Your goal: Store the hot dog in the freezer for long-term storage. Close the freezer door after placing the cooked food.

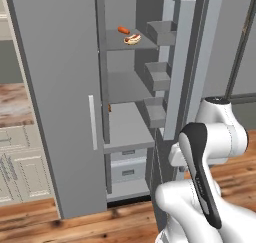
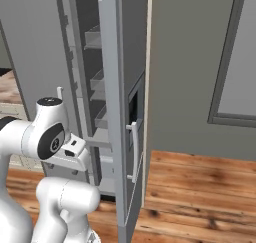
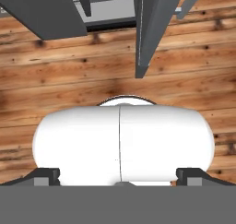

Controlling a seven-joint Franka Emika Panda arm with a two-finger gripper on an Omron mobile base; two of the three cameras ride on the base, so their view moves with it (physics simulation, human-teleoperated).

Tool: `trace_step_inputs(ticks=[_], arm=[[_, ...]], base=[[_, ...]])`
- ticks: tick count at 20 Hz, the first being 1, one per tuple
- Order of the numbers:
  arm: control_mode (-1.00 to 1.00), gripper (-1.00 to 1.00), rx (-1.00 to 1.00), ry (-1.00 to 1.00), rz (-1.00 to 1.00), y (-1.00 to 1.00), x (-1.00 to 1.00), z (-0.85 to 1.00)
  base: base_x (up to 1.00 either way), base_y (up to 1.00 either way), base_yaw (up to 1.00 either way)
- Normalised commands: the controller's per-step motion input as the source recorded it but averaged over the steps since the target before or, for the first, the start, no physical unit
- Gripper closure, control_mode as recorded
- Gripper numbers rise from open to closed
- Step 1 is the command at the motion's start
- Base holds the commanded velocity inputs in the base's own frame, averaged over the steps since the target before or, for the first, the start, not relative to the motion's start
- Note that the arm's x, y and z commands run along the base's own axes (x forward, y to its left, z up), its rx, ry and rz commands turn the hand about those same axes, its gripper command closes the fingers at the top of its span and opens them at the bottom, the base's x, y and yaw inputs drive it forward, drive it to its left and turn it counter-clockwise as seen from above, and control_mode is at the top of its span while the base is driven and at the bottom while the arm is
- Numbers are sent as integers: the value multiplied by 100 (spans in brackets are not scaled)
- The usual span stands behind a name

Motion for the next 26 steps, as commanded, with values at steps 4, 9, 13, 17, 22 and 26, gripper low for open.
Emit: trace_step_inputs(ticks=[4, 9, 13, 17, 22, 26], arm=[[100, -100, 0, 0, 0, 0, 0, 0], [100, -100, 0, 0, 0, 0, 0, 0], [100, -100, 0, 0, 0, 0, 0, 0], [-100, -100, 0, 0, 0, 0, 3, 0], [-100, -100, 0, -7, 10, -36, 8, 0], [-100, -100, 0, -15, 18, -63, 29, 0]], base=[[0, 0, 0], [0, 0, 1], [0, 0, 0], [0, 0, 0], [0, 0, 0], [0, 0, 0]])
